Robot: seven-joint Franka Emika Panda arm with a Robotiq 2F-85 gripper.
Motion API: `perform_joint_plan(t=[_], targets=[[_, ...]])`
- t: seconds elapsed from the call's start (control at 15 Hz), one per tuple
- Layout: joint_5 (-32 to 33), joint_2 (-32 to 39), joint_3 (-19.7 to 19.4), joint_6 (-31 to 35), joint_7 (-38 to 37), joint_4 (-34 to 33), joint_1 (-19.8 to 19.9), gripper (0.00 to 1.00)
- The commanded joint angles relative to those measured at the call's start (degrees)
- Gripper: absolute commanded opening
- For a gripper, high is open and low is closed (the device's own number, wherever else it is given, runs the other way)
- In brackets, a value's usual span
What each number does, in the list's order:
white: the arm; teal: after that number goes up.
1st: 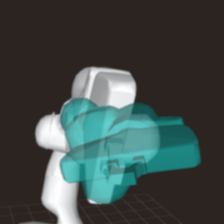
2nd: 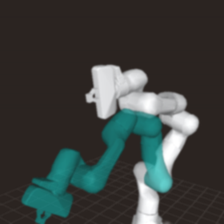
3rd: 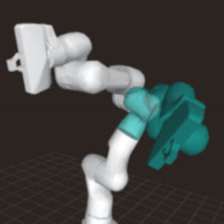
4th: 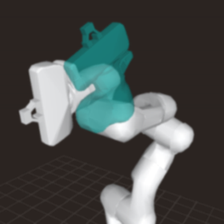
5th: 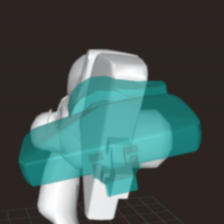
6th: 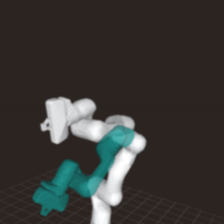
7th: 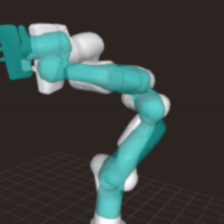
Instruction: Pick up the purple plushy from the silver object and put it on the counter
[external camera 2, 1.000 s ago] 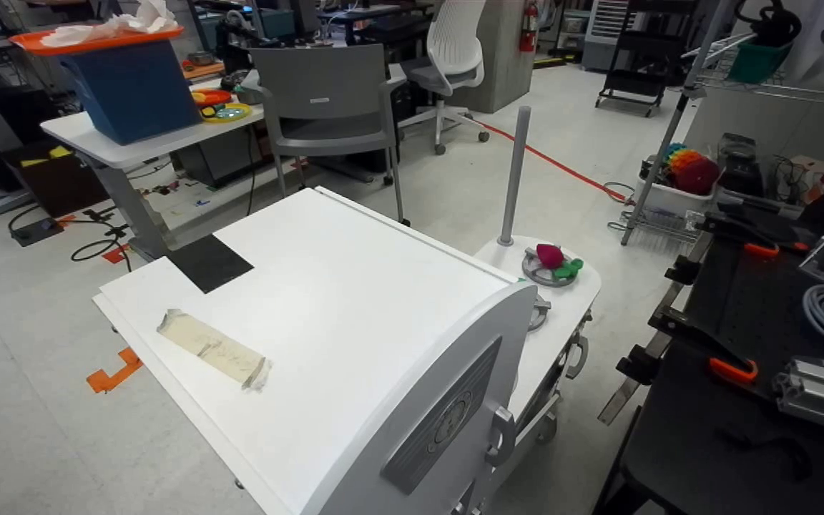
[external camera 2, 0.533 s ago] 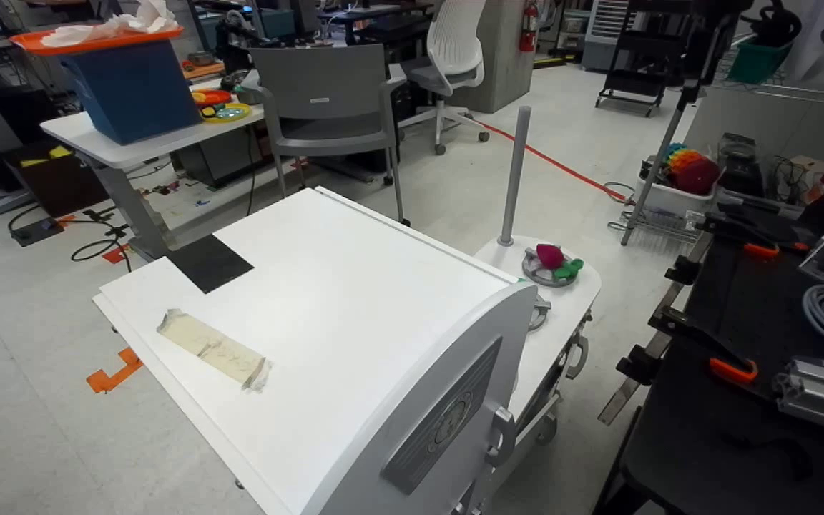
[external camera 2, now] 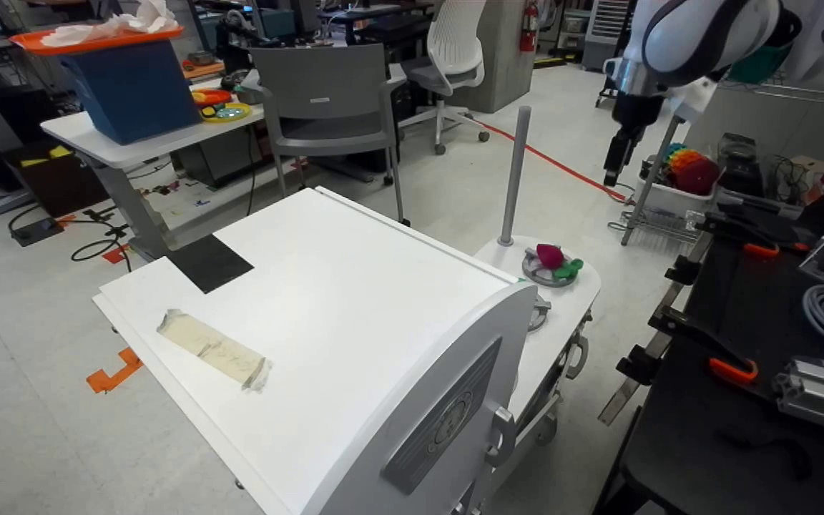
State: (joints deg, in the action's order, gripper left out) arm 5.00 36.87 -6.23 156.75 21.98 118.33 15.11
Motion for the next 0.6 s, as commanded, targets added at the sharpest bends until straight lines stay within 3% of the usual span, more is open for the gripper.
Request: perform_joint_plan(t=[0.0, 0.27, 0.53], targets=[[-0.06, 9.26, 3.68, 0.35, 0.73, -8.69, 1.81, 1.00], [0.28, 17.21, 4.36, -2.84, -0.45, -17.85, 1.02, 1.00], [-0.42, 24.57, 3.27, -10.67, -4.10, -27.22, -0.10, 1.00]])
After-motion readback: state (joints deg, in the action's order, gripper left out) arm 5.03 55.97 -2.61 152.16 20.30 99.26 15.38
